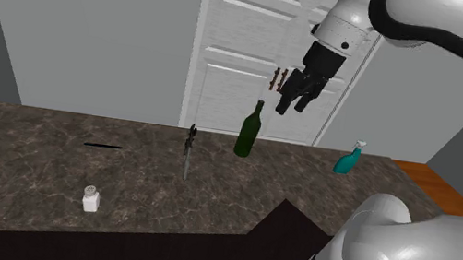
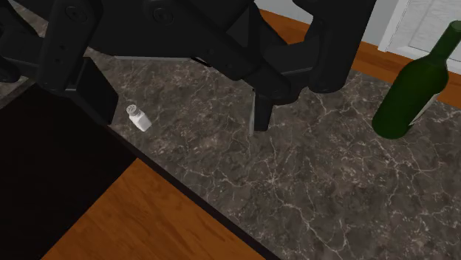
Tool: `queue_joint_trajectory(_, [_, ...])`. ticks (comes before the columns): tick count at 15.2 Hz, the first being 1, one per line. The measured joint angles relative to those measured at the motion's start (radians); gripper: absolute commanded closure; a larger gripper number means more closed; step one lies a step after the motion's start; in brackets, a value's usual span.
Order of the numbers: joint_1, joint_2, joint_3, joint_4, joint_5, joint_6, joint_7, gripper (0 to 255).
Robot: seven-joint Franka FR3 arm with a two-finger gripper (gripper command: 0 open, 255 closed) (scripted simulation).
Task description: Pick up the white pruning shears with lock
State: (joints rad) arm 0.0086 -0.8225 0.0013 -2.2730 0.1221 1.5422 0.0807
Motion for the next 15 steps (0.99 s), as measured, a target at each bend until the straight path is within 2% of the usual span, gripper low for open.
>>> queue_joint_trajectory(2, [-0.001,0.002,0.005,-0.011,0.000,0.017,0.004,0])
queue_joint_trajectory(4, [-0.006,0.013,0.021,-0.051,0.000,0.080,0.018,0])
queue_joint_trajectory(8, [-0.019,0.049,0.052,-0.148,-0.005,0.247,0.043,0])
queue_joint_trajectory(15, [-0.050,0.205,0.111,-0.234,-0.026,0.548,0.104,0])
